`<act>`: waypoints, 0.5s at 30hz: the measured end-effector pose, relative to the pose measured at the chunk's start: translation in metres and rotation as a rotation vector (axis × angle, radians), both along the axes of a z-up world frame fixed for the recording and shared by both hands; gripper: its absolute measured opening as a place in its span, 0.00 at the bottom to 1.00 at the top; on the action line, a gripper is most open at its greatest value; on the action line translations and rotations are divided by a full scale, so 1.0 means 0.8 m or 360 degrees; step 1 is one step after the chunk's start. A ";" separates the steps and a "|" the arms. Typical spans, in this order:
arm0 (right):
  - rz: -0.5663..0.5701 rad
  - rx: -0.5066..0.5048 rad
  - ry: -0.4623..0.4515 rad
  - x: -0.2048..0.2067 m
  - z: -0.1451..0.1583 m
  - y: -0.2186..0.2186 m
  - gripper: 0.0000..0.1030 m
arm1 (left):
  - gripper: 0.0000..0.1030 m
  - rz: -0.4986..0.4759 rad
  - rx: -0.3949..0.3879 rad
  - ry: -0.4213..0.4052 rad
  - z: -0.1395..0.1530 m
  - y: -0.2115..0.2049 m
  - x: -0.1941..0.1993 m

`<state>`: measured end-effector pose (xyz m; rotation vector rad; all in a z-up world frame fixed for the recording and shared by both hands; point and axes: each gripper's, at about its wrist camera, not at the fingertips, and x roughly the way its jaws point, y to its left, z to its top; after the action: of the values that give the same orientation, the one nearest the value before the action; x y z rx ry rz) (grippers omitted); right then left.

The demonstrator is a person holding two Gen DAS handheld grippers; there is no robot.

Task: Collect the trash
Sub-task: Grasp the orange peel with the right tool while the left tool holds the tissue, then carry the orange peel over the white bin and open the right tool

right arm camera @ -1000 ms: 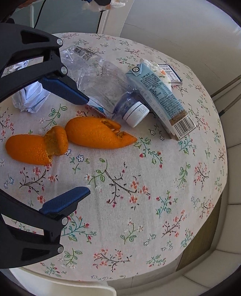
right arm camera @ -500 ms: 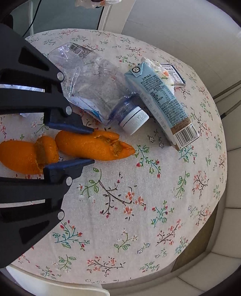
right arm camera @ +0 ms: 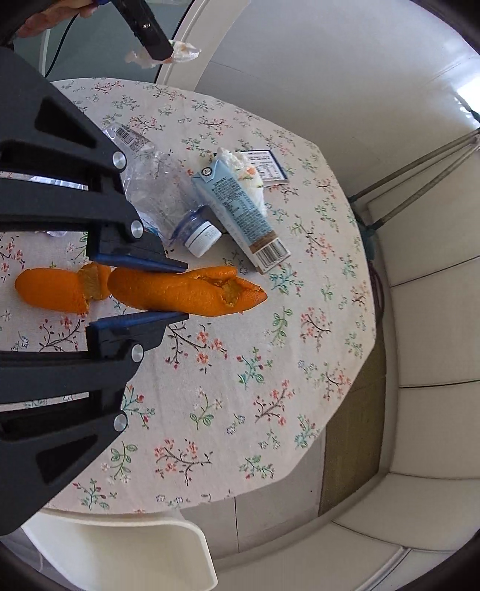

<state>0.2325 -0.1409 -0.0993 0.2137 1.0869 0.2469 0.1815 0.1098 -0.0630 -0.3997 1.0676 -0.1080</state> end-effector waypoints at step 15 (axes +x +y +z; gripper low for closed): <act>-0.0473 -0.0156 -0.0442 -0.054 0.095 -0.133 0.20 | 0.31 -0.0129 0.0022 -0.0018 0.000 -0.057 -0.001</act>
<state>0.1892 -0.2469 -0.0237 0.2422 0.7774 -0.0435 0.1811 0.0638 -0.0631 -0.3431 1.0731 -0.1744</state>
